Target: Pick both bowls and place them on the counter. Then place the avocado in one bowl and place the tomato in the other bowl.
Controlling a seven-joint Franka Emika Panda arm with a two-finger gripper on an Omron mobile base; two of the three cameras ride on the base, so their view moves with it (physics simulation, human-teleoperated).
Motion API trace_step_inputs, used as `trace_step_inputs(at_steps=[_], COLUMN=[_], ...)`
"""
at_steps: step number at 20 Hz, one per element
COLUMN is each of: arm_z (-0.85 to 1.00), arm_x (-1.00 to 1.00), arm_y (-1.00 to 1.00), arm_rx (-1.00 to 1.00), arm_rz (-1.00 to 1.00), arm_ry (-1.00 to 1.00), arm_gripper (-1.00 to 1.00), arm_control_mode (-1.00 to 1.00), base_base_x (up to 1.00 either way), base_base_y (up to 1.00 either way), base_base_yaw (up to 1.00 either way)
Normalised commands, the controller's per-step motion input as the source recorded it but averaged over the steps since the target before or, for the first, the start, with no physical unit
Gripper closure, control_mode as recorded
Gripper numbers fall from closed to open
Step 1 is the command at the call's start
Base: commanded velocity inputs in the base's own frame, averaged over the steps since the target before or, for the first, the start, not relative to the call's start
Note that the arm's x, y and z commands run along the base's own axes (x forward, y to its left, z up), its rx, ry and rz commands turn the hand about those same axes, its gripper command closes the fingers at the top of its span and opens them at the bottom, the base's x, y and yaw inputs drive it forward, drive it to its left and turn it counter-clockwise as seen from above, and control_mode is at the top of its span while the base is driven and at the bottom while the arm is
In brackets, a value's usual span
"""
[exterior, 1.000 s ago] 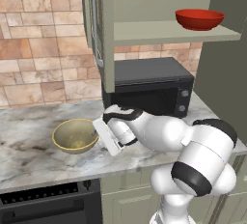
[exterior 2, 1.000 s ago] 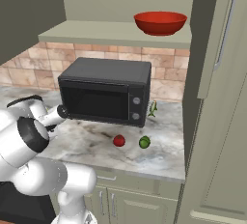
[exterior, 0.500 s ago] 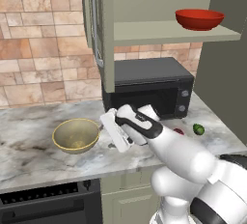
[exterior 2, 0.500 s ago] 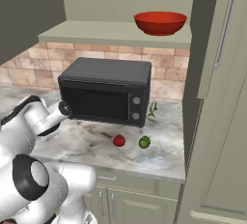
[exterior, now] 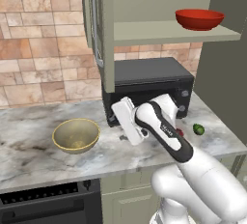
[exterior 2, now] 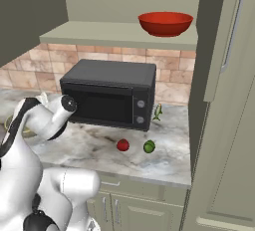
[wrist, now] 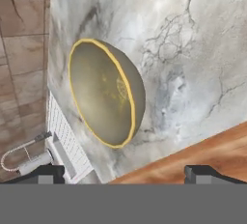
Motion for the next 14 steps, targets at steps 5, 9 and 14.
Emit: trace_step_inputs(at_steps=[5, 9, 14], arm_z=[0.59, 0.62, 0.68], arm_x=[-0.44, -0.43, -0.32], arm_y=[-0.50, -0.49, -0.46], arm_rx=[0.00, -0.01, -0.01], arm_rz=[0.00, 0.00, -0.01], arm_ry=[0.00, 0.00, 0.00], arm_gripper=[-1.00, -1.00, -1.00], arm_control_mode=[-1.00, -1.00, -1.00], base_base_x=[0.00, 0.00, 0.00], base_base_y=[0.00, 0.00, 0.00], base_base_yaw=[0.00, 0.00, 0.00])
